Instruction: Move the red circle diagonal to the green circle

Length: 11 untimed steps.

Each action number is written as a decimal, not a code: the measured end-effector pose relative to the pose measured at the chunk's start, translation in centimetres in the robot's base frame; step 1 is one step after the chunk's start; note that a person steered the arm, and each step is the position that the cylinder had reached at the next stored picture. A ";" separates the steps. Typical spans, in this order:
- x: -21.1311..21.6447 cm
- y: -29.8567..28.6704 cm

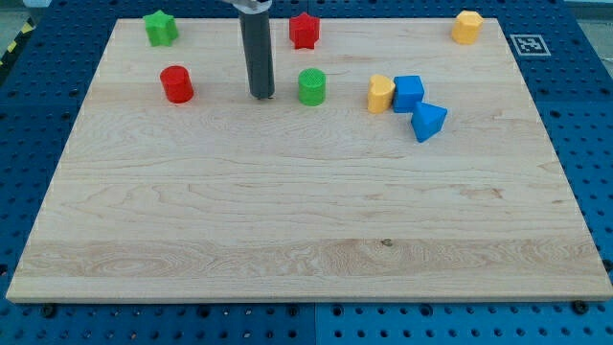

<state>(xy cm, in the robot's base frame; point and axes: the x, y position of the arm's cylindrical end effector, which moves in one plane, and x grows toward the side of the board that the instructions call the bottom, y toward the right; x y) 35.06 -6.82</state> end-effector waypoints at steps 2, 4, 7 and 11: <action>-0.1 -0.1; -1.8 -1.5; -3.0 -9.4; -1.0 -13.7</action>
